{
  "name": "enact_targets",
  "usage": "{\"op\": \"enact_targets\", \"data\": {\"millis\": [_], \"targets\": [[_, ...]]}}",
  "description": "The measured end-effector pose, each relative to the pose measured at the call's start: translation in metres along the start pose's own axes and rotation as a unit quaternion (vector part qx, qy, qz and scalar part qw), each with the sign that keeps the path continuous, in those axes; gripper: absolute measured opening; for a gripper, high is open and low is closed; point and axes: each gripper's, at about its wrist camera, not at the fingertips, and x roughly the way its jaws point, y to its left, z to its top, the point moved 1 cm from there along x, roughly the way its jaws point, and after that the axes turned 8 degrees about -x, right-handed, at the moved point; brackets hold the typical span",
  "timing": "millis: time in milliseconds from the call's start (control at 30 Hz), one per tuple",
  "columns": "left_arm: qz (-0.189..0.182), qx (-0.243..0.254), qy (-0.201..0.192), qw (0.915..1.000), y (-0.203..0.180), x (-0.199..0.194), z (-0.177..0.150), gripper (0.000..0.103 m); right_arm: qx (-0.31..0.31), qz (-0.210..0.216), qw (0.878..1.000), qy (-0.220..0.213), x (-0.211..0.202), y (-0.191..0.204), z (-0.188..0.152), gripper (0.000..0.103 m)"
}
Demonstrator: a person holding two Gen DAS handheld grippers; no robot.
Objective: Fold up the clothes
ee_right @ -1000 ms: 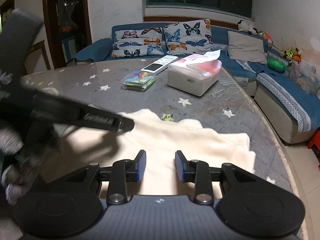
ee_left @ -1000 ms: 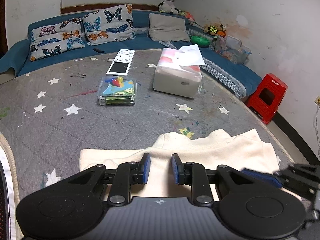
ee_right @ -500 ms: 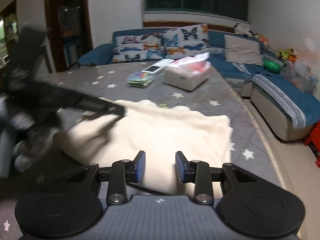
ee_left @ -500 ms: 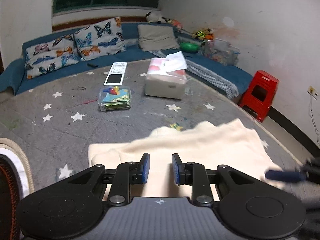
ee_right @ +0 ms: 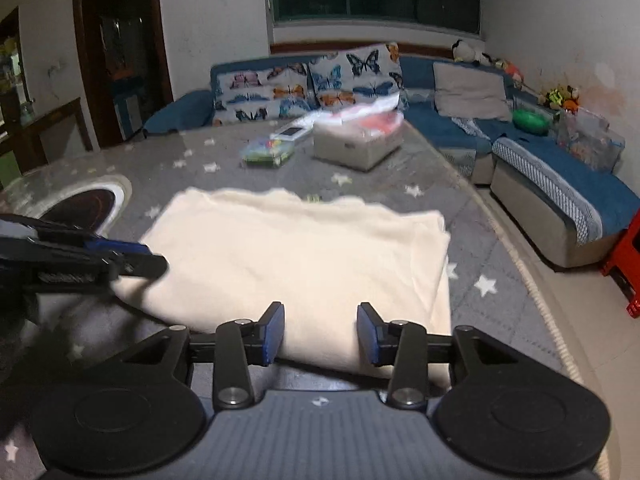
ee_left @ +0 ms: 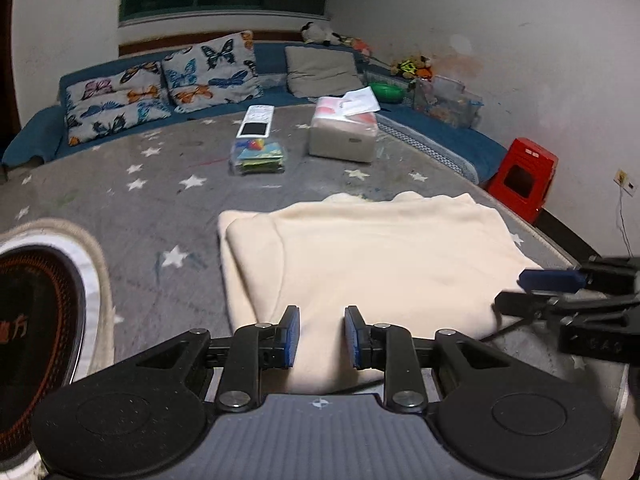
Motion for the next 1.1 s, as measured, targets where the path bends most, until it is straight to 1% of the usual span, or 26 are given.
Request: {"op": "enact_targets", "data": {"millis": [67, 167, 233, 300, 367, 400, 467, 533, 567, 633, 700, 833, 900, 933, 1100], "targets": [[0.000, -0.004, 0.001, 1.0000, 0.001, -0.004, -0.002, 0.027, -0.003, -0.006, 1.000, 0.001, 0.001, 0.002, -0.002, 0.040], [0.000, -0.013, 0.004, 0.9999, 0.002, -0.009, -0.003, 0.033, -0.004, -0.001, 1.000, -0.011, -0.005, 0.009, 0.003, 0.043], [0.001, -0.014, 0.005, 0.9999, 0.002, -0.012, -0.004, 0.035, -0.008, 0.004, 1.000, -0.018, -0.007, 0.015, 0.006, 0.048], [0.003, -0.017, 0.008, 0.9998, 0.001, -0.015, -0.006, 0.037, -0.013, 0.009, 1.000, -0.021, -0.005, 0.022, 0.009, 0.050], [0.005, -0.020, 0.009, 0.9997, 0.001, -0.019, -0.008, 0.040, -0.017, 0.013, 1.000, -0.018, 0.001, 0.029, 0.011, 0.052], [0.006, -0.022, 0.010, 0.9997, 0.001, -0.021, -0.009, 0.042, -0.018, 0.016, 1.000, -0.015, 0.004, 0.033, 0.011, 0.054], [0.009, -0.024, 0.011, 0.9996, 0.002, -0.024, -0.011, 0.043, -0.022, 0.018, 1.000, -0.009, 0.011, 0.040, 0.011, 0.057], [0.013, -0.024, 0.012, 0.9996, 0.002, -0.028, -0.013, 0.047, -0.026, 0.015, 1.000, -0.005, 0.013, 0.043, 0.008, 0.062], [0.015, -0.023, 0.013, 0.9995, 0.002, -0.029, -0.014, 0.049, -0.027, 0.015, 1.000, -0.006, 0.013, 0.044, 0.007, 0.063], [0.020, -0.024, 0.013, 0.9994, 0.002, -0.032, -0.016, 0.056, -0.023, 0.016, 1.000, -0.008, 0.010, 0.045, 0.007, 0.069], [0.026, -0.028, 0.014, 0.9992, 0.004, -0.033, -0.019, 0.058, -0.021, 0.015, 1.000, -0.009, 0.007, 0.046, 0.005, 0.073], [0.029, -0.035, 0.015, 0.9989, 0.005, -0.037, -0.023, 0.067, -0.016, 0.013, 1.000, -0.009, 0.000, 0.047, 0.002, 0.074], [0.030, -0.034, 0.014, 0.9989, 0.004, -0.040, -0.024, 0.070, -0.009, 0.011, 1.000, -0.008, -0.003, 0.046, -0.001, 0.077], [0.030, -0.033, 0.014, 0.9989, 0.004, -0.041, -0.025, 0.071, -0.006, 0.009, 1.000, -0.009, -0.005, 0.046, -0.002, 0.082], [0.032, -0.030, 0.011, 0.9990, -0.001, -0.047, -0.029, 0.076, 0.005, 0.000, 1.000, -0.017, -0.018, 0.046, -0.007, 0.085]]}}
